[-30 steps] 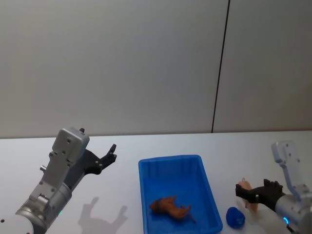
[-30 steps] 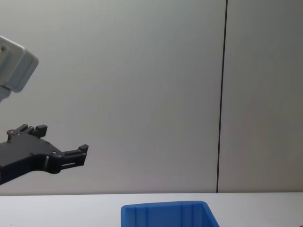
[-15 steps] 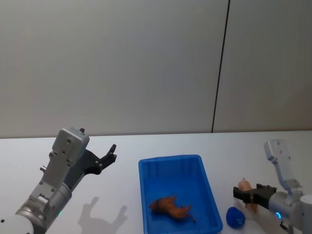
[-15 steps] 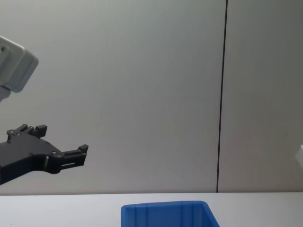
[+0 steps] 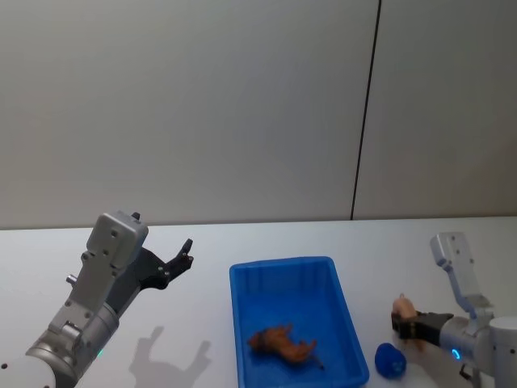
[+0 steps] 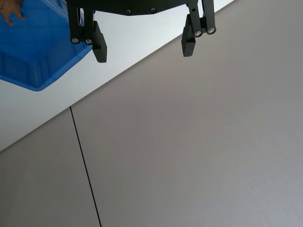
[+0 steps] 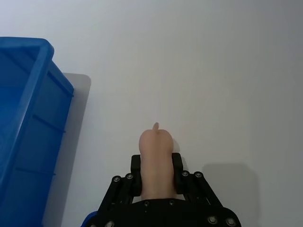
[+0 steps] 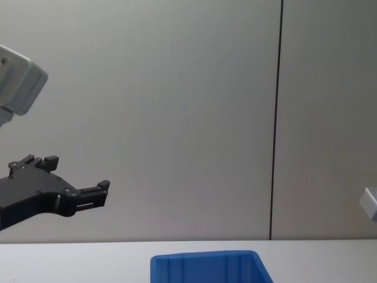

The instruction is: Pick up the two dolls from the table and place them into the box.

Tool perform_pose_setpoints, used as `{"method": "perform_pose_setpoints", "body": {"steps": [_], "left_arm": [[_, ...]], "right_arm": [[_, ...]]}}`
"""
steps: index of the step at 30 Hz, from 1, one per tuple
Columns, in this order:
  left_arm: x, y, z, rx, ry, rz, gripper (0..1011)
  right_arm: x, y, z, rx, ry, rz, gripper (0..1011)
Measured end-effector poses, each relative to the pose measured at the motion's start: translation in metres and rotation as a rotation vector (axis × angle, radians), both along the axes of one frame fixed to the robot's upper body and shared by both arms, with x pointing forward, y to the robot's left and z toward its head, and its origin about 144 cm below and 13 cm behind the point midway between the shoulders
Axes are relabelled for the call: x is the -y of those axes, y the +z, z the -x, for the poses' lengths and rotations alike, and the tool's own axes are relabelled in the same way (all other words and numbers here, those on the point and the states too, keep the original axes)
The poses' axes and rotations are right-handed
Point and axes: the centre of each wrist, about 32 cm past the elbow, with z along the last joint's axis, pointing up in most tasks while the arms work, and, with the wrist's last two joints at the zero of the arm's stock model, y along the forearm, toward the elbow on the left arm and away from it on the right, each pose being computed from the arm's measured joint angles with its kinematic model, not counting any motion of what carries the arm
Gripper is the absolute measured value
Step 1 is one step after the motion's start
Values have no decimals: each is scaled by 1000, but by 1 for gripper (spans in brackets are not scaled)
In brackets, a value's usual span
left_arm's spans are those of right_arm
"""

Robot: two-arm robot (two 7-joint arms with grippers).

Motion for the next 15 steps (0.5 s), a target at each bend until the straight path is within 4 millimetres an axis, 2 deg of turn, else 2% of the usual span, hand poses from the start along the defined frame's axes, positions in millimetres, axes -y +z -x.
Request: {"method": "perform_pose_setpoints", "body": {"steps": [15], "left_arm": [[0, 0, 0, 0, 0, 0, 1001]], "right_arm": [[-3, 26, 3, 141, 29, -3, 350]]}}
